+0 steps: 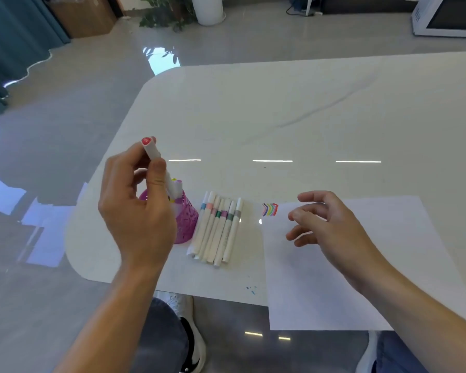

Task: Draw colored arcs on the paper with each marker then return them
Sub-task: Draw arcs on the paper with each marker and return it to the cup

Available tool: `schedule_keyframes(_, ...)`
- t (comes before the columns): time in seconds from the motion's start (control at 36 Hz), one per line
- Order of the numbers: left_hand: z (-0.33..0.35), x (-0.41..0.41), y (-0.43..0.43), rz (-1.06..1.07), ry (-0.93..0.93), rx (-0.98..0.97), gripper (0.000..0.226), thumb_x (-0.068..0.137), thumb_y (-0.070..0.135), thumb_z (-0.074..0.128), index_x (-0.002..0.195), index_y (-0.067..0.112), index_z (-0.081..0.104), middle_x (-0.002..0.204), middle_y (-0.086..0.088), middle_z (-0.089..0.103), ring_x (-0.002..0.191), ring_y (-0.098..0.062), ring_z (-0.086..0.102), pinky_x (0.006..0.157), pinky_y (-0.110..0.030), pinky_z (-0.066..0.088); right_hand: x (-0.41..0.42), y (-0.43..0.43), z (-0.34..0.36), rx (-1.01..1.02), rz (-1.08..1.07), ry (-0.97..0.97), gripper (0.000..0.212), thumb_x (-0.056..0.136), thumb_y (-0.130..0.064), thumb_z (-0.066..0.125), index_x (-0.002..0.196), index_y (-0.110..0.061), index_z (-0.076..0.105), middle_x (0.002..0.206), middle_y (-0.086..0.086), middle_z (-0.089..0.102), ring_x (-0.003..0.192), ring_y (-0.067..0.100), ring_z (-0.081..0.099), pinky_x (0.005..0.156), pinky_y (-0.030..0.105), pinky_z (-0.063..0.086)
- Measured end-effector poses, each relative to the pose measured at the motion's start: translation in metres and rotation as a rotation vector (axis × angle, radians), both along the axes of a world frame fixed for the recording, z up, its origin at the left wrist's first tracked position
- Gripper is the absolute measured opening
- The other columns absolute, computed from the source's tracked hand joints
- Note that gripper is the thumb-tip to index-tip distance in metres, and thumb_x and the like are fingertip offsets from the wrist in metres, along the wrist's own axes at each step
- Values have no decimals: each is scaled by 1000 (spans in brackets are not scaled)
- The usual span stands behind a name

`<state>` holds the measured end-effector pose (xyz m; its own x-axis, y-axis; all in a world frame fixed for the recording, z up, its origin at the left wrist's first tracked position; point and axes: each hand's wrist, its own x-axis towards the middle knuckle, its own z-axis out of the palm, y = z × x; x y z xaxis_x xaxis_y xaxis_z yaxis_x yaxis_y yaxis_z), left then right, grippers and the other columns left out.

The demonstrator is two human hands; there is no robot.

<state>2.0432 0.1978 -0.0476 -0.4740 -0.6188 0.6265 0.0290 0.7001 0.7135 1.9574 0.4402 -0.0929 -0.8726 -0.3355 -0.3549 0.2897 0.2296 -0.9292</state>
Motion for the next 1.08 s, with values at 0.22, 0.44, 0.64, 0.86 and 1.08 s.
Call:
schedule_keyframes(0.22, -7, 4, -8, 35, -240, 9, 30, 93, 23, 68, 120, 33, 60, 92, 19, 63, 85, -1, 63, 67, -3, 43, -2, -1, -1, 16, 13, 17, 22, 99, -18, 66, 117, -28, 60, 96, -3, 75, 77, 23, 78, 89, 50, 61)
schedule_keyframes(0.44, -18, 4, -12, 90, -426, -28, 23, 92, 29, 69, 110, 33, 56, 98, 9, 60, 84, 0, 60, 63, -6, 44, -10, 3, 0, 31, 17, 36, 22, 98, -19, 66, 117, -28, 59, 96, -2, 76, 77, 21, 78, 87, 48, 62)
schedule_keyframes(0.64, -21, 6, -9, 89, -495, -77, 18, 97, 26, 64, 109, 33, 53, 103, 11, 51, 87, -2, 57, 66, -8, 39, -8, 1, -1, 32, 37, 15, 21, 99, -17, 65, 117, -27, 59, 99, 0, 75, 78, 22, 78, 85, 45, 62)
schedule_keyframes(0.86, -25, 8, -8, 108, -522, -129, 11, 98, 32, 61, 106, 27, 56, 103, 11, 53, 86, -10, 57, 67, -11, 40, -9, -1, 1, 35, 50, 15, 22, 99, -15, 65, 118, -25, 59, 101, 1, 74, 78, 20, 78, 81, 41, 61)
schedule_keyframes(1.08, -22, 5, 22, -37, -471, -239, 21, 92, 18, 68, 111, 18, 61, 102, 8, 55, 85, -5, 54, 75, -14, 45, -10, 1, 0, 42, 44, 20, 22, 99, -16, 64, 117, -26, 59, 101, -1, 74, 77, 19, 78, 82, 43, 62)
